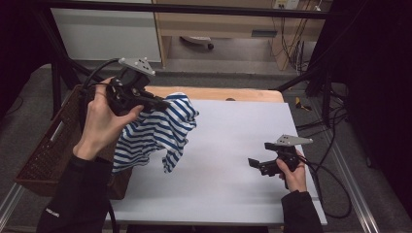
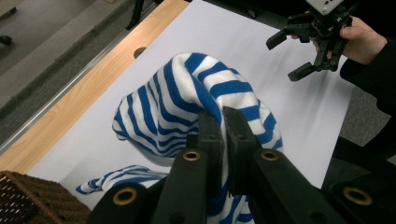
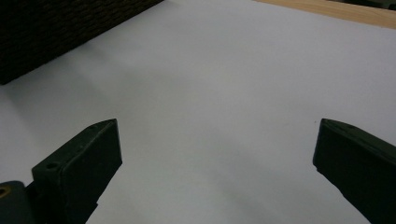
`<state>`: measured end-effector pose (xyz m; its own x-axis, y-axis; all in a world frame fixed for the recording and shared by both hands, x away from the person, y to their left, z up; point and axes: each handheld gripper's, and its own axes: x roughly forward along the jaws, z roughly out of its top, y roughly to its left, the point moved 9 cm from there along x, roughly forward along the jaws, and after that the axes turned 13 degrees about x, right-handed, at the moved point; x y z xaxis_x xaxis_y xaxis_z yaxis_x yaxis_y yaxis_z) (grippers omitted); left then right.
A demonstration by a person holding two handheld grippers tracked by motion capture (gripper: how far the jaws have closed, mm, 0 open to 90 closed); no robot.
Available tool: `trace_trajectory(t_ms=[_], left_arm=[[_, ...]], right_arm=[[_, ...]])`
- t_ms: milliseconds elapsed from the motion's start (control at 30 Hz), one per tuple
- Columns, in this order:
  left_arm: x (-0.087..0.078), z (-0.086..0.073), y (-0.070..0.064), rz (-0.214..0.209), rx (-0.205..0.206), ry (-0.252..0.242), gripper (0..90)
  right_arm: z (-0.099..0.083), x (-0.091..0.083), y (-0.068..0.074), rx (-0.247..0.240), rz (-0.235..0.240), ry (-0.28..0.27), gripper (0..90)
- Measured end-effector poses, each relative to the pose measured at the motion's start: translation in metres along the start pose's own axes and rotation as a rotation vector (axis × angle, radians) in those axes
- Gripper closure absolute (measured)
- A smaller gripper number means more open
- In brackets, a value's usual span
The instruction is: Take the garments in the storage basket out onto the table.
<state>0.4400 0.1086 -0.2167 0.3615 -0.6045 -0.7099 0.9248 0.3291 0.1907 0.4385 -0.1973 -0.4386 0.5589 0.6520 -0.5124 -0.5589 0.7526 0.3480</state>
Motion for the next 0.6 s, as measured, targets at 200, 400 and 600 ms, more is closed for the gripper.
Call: trace_trajectory(t_ms=[200,400,600], left_arm=[[0.013,0.009,-0.005,-0.021,0.015,-0.002,86.7],[0.024,0.016,-0.008,-0.038,0.026,0.001,86.7],[0.034,0.026,-0.013,-0.054,0.041,-0.002,86.7]], right_arm=[[0.0,0.0,0.0,0.0,0.0,-0.001,1.7],[0.0,0.0,0.0,0.0,0.002,0.0,1.7],[0.0,0.0,0.0,-0.001,0.001,0.0,1.7]])
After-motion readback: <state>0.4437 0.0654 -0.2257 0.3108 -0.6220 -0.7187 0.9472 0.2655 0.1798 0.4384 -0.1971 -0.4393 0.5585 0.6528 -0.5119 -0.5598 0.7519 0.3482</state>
